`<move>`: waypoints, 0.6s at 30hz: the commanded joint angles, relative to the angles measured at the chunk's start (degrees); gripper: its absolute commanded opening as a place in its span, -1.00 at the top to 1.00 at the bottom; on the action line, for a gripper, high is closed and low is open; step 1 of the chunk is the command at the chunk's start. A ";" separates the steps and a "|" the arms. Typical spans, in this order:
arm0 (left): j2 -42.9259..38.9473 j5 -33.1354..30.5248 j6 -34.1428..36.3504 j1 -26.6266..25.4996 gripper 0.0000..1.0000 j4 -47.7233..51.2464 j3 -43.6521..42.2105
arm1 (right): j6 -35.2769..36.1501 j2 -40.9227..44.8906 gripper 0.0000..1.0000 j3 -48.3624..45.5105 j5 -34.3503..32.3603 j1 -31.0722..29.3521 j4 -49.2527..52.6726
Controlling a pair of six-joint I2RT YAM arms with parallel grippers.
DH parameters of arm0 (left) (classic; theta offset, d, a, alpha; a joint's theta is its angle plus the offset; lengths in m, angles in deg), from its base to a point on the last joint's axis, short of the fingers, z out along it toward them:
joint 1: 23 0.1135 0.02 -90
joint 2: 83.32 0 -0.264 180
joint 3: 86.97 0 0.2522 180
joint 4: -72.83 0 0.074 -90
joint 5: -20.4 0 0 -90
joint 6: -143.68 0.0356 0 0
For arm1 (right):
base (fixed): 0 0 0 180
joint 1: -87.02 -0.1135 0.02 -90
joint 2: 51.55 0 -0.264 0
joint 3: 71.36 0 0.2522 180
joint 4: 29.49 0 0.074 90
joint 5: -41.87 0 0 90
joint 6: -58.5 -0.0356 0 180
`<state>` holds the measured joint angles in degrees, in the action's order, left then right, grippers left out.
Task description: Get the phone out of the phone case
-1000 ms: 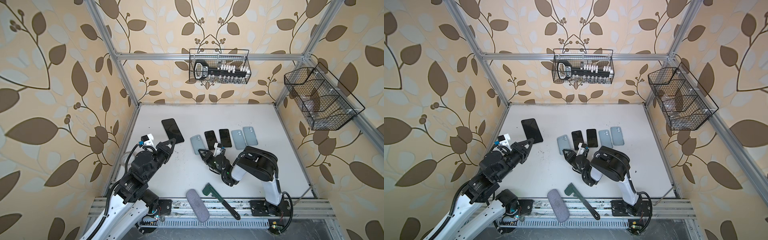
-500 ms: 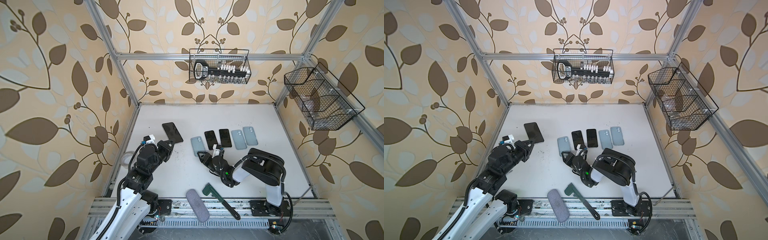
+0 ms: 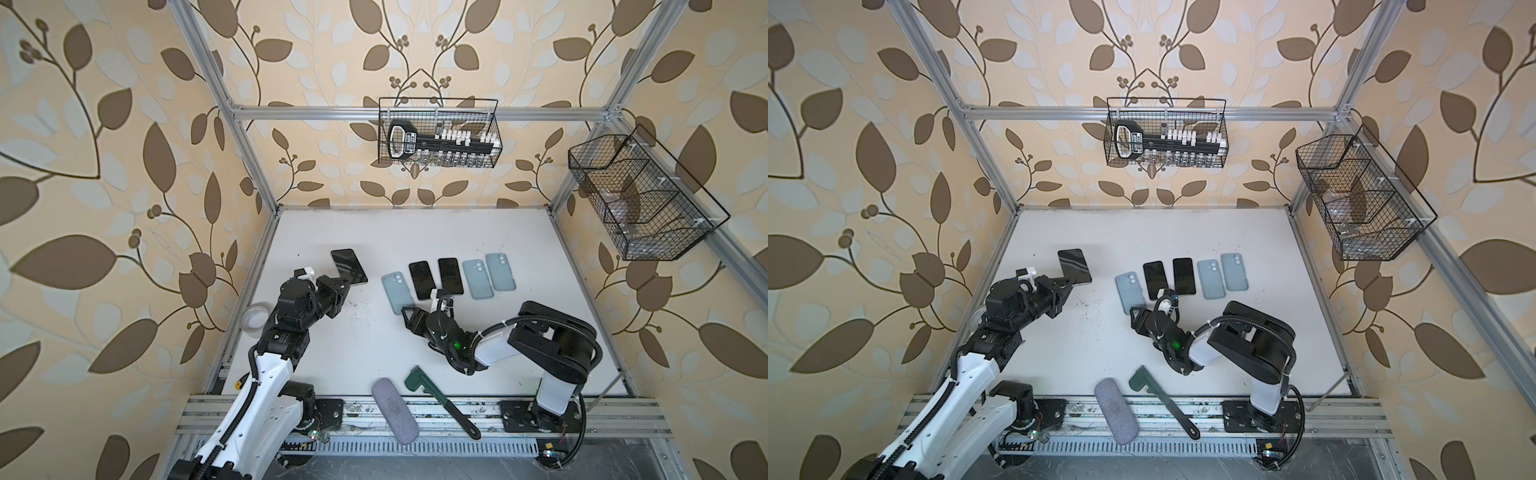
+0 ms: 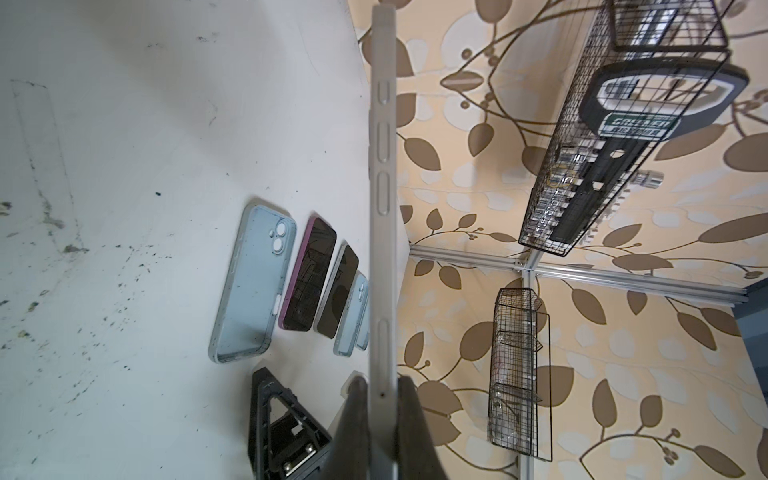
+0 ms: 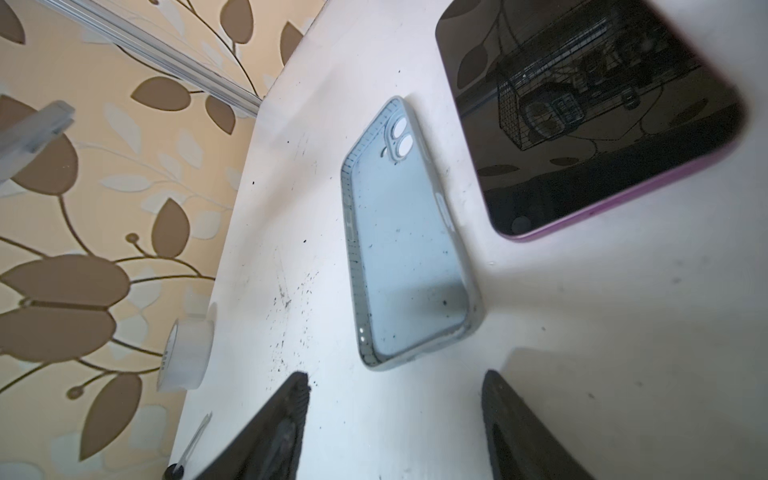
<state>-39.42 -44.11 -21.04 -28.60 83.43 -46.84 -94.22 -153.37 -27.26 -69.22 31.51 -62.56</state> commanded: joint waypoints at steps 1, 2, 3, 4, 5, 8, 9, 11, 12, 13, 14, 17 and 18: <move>1.01 5.89 4.37 0.94 1.00 -6.87 -0.58 | 6.05 5.32 -0.36 -1.53 -3.03 -0.44 4.42; 1.63 6.65 5.37 0.95 1.00 -7.06 -0.85 | 7.35 7.16 -0.37 -1.76 -3.20 -0.18 5.56; 2.47 7.29 6.41 0.95 1.00 -6.89 -0.95 | 8.40 8.83 -0.38 -1.70 -3.05 0.08 6.93; 3.35 8.01 6.71 0.95 1.00 -7.66 -1.43 | 9.65 10.66 -0.39 -1.70 -2.93 0.58 8.18; 4.30 9.25 6.38 0.95 1.00 -10.72 -2.63 | 11.45 12.29 -0.41 -1.67 -2.49 1.18 9.01; 6.00 12.00 7.25 0.95 1.00 -14.56 -4.67 | 15.07 16.77 -0.43 -1.52 0.49 3.92 11.79; 6.16 12.44 7.99 0.95 1.00 -14.03 -4.91 | 15.81 18.05 -0.43 -1.65 1.61 4.93 12.62; 5.59 12.91 9.98 0.95 1.00 -13.08 -5.51 | 17.67 21.03 -0.44 -2.38 3.94 7.16 13.01; 5.33 12.71 11.16 0.95 1.00 -11.60 -5.72 | 18.61 22.11 -0.45 -2.35 5.00 8.14 13.64; 4.85 12.19 12.38 0.87 1.00 -10.35 -6.24 | 19.98 23.26 -0.45 -2.27 6.47 9.28 14.16; 4.80 11.87 12.37 0.86 1.00 -11.03 -7.45 | 21.35 24.48 -0.45 -2.24 7.44 10.30 15.09; 5.28 12.14 11.52 0.77 1.00 -14.93 -11.25 | 23.70 27.15 -0.45 -2.12 9.38 12.94 17.37; 5.37 12.03 11.52 0.77 1.00 -15.64 -12.26 | 24.25 27.78 -0.45 -2.20 10.05 13.90 17.93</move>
<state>-33.32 -33.97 -11.97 -28.15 74.30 -57.48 -74.55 -127.23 -28.46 -62.68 43.79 -48.29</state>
